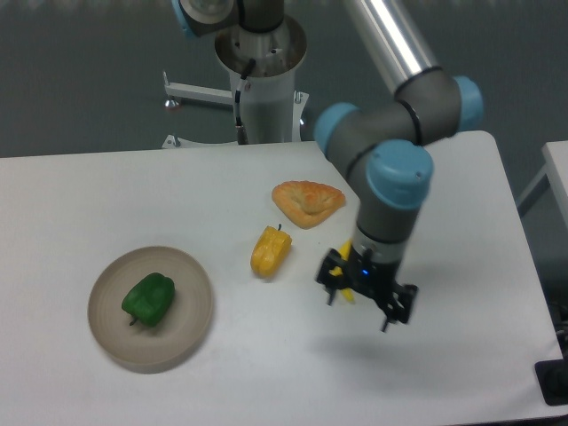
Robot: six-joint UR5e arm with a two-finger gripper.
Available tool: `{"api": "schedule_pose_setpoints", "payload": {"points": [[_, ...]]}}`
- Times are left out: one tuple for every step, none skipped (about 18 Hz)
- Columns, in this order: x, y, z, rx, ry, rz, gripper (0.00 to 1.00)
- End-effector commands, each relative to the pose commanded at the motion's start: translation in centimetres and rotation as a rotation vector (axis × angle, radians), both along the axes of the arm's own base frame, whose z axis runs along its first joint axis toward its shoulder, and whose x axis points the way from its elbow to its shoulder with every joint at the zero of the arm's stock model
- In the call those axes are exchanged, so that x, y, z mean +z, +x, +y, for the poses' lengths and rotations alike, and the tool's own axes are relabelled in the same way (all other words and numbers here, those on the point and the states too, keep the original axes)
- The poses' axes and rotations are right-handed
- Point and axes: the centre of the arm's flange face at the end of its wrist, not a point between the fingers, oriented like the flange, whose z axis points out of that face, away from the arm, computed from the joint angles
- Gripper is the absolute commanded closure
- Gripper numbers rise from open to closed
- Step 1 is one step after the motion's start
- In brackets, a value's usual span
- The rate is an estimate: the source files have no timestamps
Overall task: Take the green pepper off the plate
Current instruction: 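Move the open gripper over the green pepper on the plate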
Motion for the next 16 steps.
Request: {"api": "schedule_pose_setpoints", "payload": {"points": [[-0.2, 1.7, 0.2, 0.013, -0.007, -0.015, 0.00], [-0.3, 3.4, 0.5, 0.023, -0.014, -0.027, 0.00], [-0.4, 4.9, 0.7, 0.029, -0.021, -0.038, 0.00], [-0.4, 6.2, 0.8, 0.037, -0.025, -0.048, 0.00], [-0.7, 8.0, 1.0, 0.034, -0.035, -0.059, 0.00], [-1.0, 9.6, 1.2, 0.039, -0.044, -0.070, 0.00], [-1.5, 10.8, 1.2, 0.048, -0.057, -0.081, 0.00], [-2.1, 11.9, 1.3, 0.050, -0.064, -0.088, 0.00], [-2.4, 13.1, 1.5, 0.045, -0.060, -0.089, 0.00], [-3.1, 14.1, 1.6, 0.039, -0.052, -0.083, 0.00], [-3.8, 15.2, 1.6, 0.027, -0.036, -0.076, 0.00], [-4.3, 16.1, 1.7, 0.016, -0.013, -0.067, 0.00], [-4.5, 16.9, 1.7, 0.006, -0.006, -0.064, 0.00], [-4.8, 17.7, 1.8, -0.004, -0.012, -0.066, 0.00], [-5.2, 18.4, 1.8, -0.014, -0.019, -0.070, 0.00], [-5.5, 19.0, 1.7, -0.024, -0.025, -0.072, 0.00]]}}
